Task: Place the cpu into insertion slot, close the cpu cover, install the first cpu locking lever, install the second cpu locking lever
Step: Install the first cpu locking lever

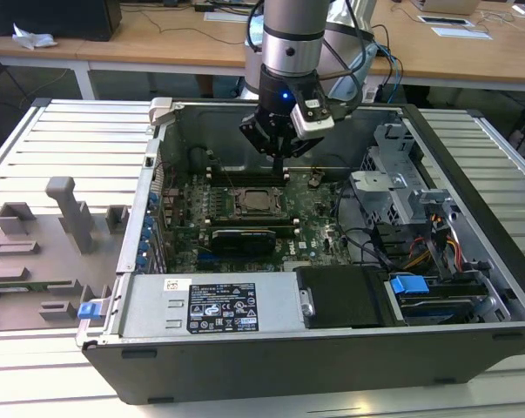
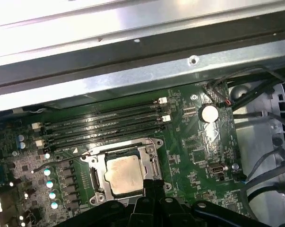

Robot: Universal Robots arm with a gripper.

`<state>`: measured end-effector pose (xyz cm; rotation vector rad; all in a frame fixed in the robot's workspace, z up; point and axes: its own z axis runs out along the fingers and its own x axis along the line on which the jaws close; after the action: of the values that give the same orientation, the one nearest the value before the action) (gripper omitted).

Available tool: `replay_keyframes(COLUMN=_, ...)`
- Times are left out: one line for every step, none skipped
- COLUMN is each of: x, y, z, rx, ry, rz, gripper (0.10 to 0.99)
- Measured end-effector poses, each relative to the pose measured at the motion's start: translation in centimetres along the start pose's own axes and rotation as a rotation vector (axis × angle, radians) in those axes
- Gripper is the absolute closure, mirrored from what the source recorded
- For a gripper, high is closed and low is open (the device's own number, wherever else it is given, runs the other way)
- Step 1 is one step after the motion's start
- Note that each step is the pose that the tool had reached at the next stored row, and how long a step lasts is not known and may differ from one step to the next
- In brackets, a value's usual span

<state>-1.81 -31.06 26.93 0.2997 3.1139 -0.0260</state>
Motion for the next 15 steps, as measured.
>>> replay_keyframes(x=-0.01, y=0.0, z=0.01, rx=-0.004, ry=0.0006, rz=-0.01, gripper=0.98)
replay_keyframes(x=-0.01, y=0.01, z=0.01, rx=-0.014, ry=0.0022, rz=-0.022, gripper=0.98)
replay_keyframes(x=-0.01, y=0.0, z=0.01, rx=-0.035, ry=0.006, rz=-0.026, gripper=0.98)
replay_keyframes(x=-0.01, y=0.0, z=0.01, rx=-0.09, ry=0.0159, rz=-0.026, gripper=0.98)
replay_keyframes(x=-0.01, y=0.01, z=0.01, rx=-0.113, ry=0.0202, rz=-0.028, gripper=0.98)
replay_keyframes(x=-0.01, y=0.0, z=0.01, rx=-0.122, ry=0.0221, rz=-0.037, gripper=0.98)
replay_keyframes(x=-0.01, y=0.01, z=0.02, rx=-0.124, ry=0.0232, rz=-0.052, gripper=0.98)
replay_keyframes(x=-0.01, y=0.01, z=0.02, rx=-0.124, ry=0.0238, rz=-0.067, gripper=0.98)
replay_keyframes(x=-0.01, y=0.0, z=0.01, rx=-0.124, ry=0.0252, rz=-0.096, gripper=0.98)
replay_keyframes(x=0.0, y=0.0, z=0.01, rx=-0.124, ry=0.0269, rz=-0.131, gripper=0.98)
replay_keyframes(x=0.0, y=0.0, z=0.01, rx=-0.124, ry=0.0271, rz=-0.138, gripper=0.98)
replay_keyframes(x=0.0, y=0.0, z=0.02, rx=-0.124, ry=0.0273, rz=-0.14, gripper=0.98)
replay_keyframes(x=-0.01, y=0.01, z=0.03, rx=-0.121, ry=0.0268, rz=-0.141, gripper=0.98)
replay_keyframes(x=-0.01, y=0.01, z=0.02, rx=-0.114, ry=0.026, rz=-0.141, gripper=0.98)
replay_keyframes(x=-0.01, y=0.01, z=0.02, rx=-0.082, ry=0.0222, rz=-0.141, gripper=0.98)
